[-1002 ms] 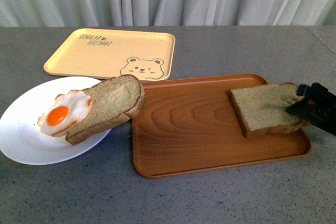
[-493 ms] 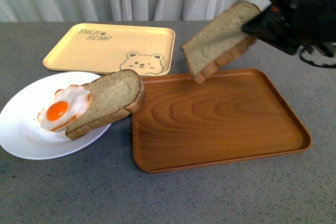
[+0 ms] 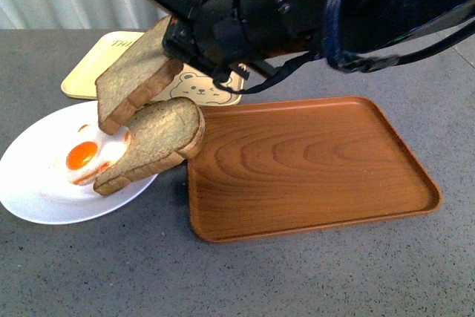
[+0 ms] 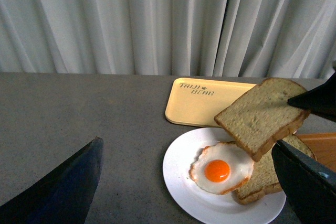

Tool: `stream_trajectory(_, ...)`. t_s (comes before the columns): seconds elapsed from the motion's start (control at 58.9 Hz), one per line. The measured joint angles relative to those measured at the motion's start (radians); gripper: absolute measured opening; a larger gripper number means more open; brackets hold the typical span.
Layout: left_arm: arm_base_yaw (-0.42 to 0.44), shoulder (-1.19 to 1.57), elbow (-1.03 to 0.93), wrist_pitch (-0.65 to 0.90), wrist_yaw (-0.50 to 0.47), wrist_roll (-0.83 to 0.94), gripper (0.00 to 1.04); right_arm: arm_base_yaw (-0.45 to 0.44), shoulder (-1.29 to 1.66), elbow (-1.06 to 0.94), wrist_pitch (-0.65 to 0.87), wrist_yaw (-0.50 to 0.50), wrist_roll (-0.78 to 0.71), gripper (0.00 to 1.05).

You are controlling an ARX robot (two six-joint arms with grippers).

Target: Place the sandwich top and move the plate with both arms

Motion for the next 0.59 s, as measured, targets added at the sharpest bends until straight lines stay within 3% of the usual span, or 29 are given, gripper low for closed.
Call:
stream_trajectory(0.238,0.000,0.000,0.000,0.000,0.000,0.000,0.96,0.042,0.058,-0.008,-0.023,0.021,0.009,0.03)
stream_trajectory(0.595,0.000,0.000,0.000,0.000,0.000,0.000,0.96,0.022,-0.033,-0.167,0.007,0.023,-0.040,0.63)
